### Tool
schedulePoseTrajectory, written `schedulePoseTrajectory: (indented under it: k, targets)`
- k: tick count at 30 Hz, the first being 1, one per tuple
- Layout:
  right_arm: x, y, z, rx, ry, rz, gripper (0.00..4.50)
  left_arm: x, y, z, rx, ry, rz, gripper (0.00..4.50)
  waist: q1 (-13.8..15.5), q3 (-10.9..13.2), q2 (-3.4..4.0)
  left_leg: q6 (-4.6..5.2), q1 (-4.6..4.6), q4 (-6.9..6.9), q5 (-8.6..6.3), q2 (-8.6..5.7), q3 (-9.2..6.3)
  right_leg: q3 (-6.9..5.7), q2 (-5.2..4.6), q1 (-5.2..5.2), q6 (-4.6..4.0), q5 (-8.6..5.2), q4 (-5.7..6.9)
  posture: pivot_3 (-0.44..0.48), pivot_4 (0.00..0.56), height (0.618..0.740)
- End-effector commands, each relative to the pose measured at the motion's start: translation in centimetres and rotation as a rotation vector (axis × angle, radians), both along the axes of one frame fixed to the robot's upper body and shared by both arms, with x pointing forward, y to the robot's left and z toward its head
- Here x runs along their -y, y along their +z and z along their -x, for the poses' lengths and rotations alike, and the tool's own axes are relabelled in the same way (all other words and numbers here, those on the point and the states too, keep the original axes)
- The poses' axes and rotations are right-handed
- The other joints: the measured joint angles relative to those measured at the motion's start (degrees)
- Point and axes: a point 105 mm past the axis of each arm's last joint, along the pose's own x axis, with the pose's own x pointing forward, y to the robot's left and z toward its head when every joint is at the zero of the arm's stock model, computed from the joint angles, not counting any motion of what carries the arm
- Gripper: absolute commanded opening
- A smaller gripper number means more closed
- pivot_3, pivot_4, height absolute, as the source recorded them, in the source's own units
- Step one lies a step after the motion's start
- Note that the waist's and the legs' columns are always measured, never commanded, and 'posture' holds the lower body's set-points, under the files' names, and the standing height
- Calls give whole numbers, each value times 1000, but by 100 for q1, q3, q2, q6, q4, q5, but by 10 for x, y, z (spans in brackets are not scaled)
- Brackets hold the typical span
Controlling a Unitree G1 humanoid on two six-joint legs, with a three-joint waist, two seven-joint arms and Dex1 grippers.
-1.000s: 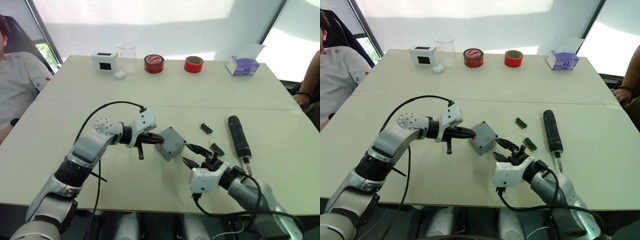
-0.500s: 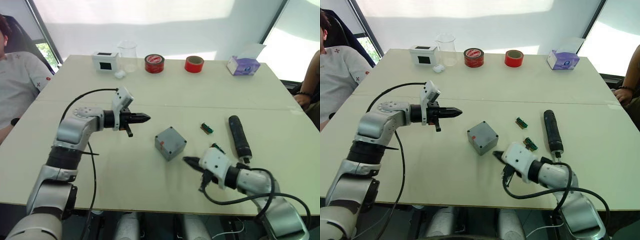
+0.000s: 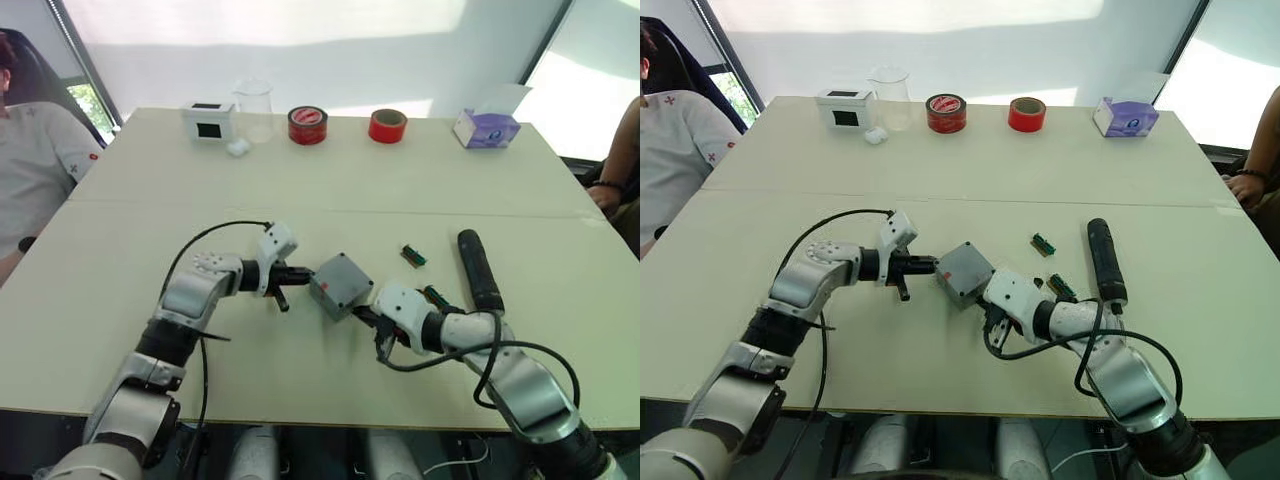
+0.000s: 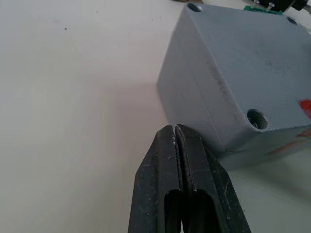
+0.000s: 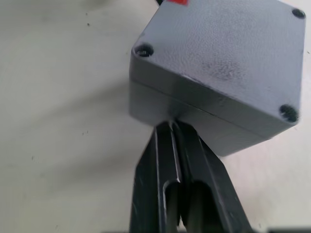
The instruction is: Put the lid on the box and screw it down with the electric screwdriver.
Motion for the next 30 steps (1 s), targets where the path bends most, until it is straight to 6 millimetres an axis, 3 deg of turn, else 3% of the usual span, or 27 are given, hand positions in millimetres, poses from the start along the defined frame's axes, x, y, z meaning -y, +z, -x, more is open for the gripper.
schedulePoseTrajectory:
  k: [1, 4, 8, 24, 28, 30]
  targets:
    - [2, 16, -13, 75, -22, -17, 25, 11, 11, 13, 17, -62, 21, 0, 0, 0, 1, 0, 0, -1, 0, -2, 0, -2, -3, 0, -1, -1, 0, 0, 150, 715]
    - [13, 15, -19, 80, -24, 28, 25, 16, 6, 31, -13, -107, 11, 0, -6, 2, 4, -1, 0, -2, -1, -5, 0, -4, -11, 0, -2, -1, -2, 0, 150, 715]
    - [18, 15, -19, 72, -17, 34, 25, 18, 8, 40, -23, -108, 14, 0, 2, 4, 8, -2, 0, -13, -1, -14, 0, -18, -28, 0, -2, -1, -6, 0, 150, 715]
    - [15, 10, -12, 37, 0, 30, 25, 13, 8, 31, -2, -57, -8, 0, -10, 9, 17, -2, 1, -21, -1, -16, 0, -55, -53, -2, -3, -1, -8, 0, 150, 715]
    - [28, 33, -13, 86, -32, -28, 25, -20, 28, 5, 177, 113, -33, 0, -9, 13, 22, -2, 1, -30, -1, -16, 0, -60, -57, -5, -5, 0, -12, 0, 150, 715]
    - [34, 46, -9, 103, -39, -70, 25, -32, 47, -3, 286, 184, 11, 0, -5, 15, 26, -6, 2, -44, 2, -16, 0, -63, -58, -6, -8, 2, -21, 0, 150, 715]
